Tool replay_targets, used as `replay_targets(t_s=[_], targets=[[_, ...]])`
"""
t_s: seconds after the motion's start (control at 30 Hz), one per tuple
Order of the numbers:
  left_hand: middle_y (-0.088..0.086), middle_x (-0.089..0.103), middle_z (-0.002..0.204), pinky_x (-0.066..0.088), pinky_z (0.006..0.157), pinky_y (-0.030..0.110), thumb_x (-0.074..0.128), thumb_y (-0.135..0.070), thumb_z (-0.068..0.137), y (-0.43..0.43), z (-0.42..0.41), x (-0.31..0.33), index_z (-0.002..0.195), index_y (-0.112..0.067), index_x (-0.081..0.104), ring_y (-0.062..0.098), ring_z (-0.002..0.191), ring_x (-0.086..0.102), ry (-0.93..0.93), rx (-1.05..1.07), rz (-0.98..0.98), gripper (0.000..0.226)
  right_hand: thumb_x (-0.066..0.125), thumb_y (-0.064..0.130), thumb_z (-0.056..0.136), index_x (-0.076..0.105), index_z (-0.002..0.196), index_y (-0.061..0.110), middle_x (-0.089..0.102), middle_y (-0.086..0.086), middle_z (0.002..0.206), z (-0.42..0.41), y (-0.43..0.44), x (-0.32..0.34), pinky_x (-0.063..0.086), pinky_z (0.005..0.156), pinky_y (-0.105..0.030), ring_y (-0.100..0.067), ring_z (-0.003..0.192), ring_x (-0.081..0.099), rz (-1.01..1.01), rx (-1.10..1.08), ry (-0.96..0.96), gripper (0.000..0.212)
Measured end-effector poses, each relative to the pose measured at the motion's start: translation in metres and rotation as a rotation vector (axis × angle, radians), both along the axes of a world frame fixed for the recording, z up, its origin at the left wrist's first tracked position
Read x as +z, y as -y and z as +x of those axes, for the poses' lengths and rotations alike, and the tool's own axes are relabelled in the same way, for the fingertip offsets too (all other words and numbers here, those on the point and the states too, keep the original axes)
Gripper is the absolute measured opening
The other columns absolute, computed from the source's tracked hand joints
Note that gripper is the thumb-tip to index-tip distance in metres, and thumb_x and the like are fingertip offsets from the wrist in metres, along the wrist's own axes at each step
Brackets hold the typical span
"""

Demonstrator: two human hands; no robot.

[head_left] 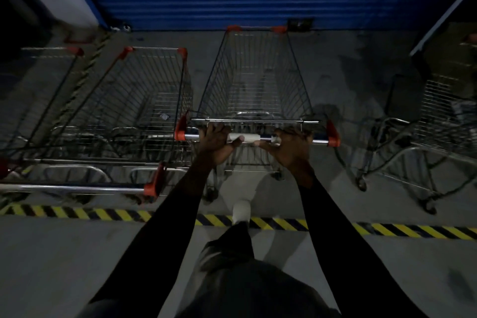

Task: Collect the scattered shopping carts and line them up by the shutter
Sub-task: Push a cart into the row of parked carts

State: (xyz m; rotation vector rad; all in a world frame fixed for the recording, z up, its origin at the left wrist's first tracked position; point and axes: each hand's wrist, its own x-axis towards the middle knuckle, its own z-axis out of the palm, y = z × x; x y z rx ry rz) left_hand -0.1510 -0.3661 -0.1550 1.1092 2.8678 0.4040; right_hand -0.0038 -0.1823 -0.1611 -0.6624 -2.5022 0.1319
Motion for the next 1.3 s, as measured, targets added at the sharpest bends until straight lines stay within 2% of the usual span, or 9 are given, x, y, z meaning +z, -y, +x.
replay_targets(t_s=[0.1, 0.23, 0.37, 0.6, 0.73, 0.83, 0.97, 1.07, 1.3], targets=[[0.001, 0.065, 0.11, 0.035, 0.093, 0.046, 0.03, -0.076, 0.083, 0.019, 0.02, -0.005, 0.102, -0.02, 0.072, 0.032, 0.115, 0.056, -0.042, 0.005, 0.01, 0.072, 0.073, 0.082, 0.071, 0.076, 0.083, 0.021, 0.071, 0.001, 0.074, 0.023, 0.019, 0.001, 0.047, 0.083, -0.047, -0.029, 0.079, 0.069, 0.047, 0.012, -0.029, 0.062], [0.003, 0.067, 0.116, 0.033, 0.093, 0.046, 0.029, -0.076, 0.084, 0.038, 0.044, -0.007, 0.106, -0.018, 0.071, 0.033, 0.118, 0.053, -0.076, -0.019, 0.015, 0.074, 0.058, 0.087, 0.079, 0.073, 0.085, 0.022, 0.071, 0.002, 0.077, 0.048, 0.037, -0.002, 0.044, 0.083, -0.046, -0.028, 0.081, 0.068, 0.08, -0.006, -0.017, 0.066], [0.003, 0.062, 0.128, 0.025, 0.096, 0.044, 0.022, -0.078, 0.082, 0.051, 0.061, -0.005, 0.115, -0.017, 0.068, 0.031, 0.126, 0.045, -0.02, -0.002, -0.003, 0.083, 0.049, 0.091, 0.082, 0.074, 0.092, 0.024, 0.072, 0.003, 0.082, 0.064, 0.047, -0.007, 0.041, 0.085, -0.045, -0.025, 0.085, 0.068, 0.103, -0.026, 0.034, 0.072], [0.004, 0.067, 0.118, 0.032, 0.094, 0.046, 0.033, -0.074, 0.086, 0.061, 0.078, -0.007, 0.109, -0.015, 0.07, 0.033, 0.118, 0.053, -0.041, 0.001, 0.087, 0.073, 0.056, 0.088, 0.08, 0.075, 0.086, 0.022, 0.073, 0.001, 0.081, 0.077, 0.056, -0.006, 0.039, 0.087, -0.044, -0.025, 0.085, 0.067, 0.095, -0.017, 0.061, 0.069], [0.004, 0.067, 0.115, 0.027, 0.092, 0.043, 0.037, -0.072, 0.086, 0.065, 0.084, -0.007, 0.106, -0.015, 0.071, 0.031, 0.116, 0.054, -0.046, 0.001, 0.107, 0.069, 0.055, 0.089, 0.08, 0.075, 0.086, 0.022, 0.074, 0.002, 0.083, 0.083, 0.058, -0.006, 0.038, 0.088, -0.045, -0.023, 0.088, 0.068, 0.065, -0.016, 0.086, 0.07], [0.004, 0.069, 0.112, 0.029, 0.09, 0.043, 0.043, -0.069, 0.087, 0.07, 0.091, -0.01, 0.103, -0.015, 0.072, 0.032, 0.113, 0.057, -0.092, -0.001, 0.13, 0.063, 0.054, 0.089, 0.08, 0.075, 0.088, 0.023, 0.074, 0.001, 0.087, 0.09, 0.062, -0.006, 0.039, 0.088, -0.044, -0.024, 0.09, 0.068, 0.058, -0.012, 0.114, 0.07], [0.001, 0.066, 0.118, 0.029, 0.093, 0.044, 0.04, -0.071, 0.088, 0.076, 0.097, -0.015, 0.104, -0.016, 0.07, 0.028, 0.116, 0.048, -0.082, 0.001, 0.108, 0.064, 0.054, 0.088, 0.081, 0.075, 0.091, 0.023, 0.075, 0.001, 0.087, 0.098, 0.07, -0.005, 0.041, 0.088, -0.045, -0.027, 0.091, 0.068, 0.106, -0.012, 0.121, 0.069], [0.003, 0.067, 0.114, 0.026, 0.091, 0.043, 0.041, -0.069, 0.089, 0.081, 0.1, -0.015, 0.1, -0.014, 0.07, 0.027, 0.114, 0.045, -0.115, -0.01, 0.132, 0.063, 0.052, 0.09, 0.081, 0.074, 0.091, 0.023, 0.074, 0.001, 0.086, 0.103, 0.076, -0.004, 0.042, 0.088, -0.046, -0.027, 0.091, 0.067, 0.103, -0.021, 0.134, 0.071], [0.003, 0.066, 0.113, 0.029, 0.091, 0.044, 0.041, -0.069, 0.089, 0.088, 0.106, -0.015, 0.101, -0.013, 0.069, 0.029, 0.117, 0.046, -0.1, -0.015, 0.156, 0.064, 0.04, 0.093, 0.084, 0.074, 0.095, 0.025, 0.074, 0.0, 0.093, 0.11, 0.083, -0.005, 0.037, 0.093, -0.047, -0.028, 0.098, 0.066, 0.093, -0.027, 0.172, 0.076]])
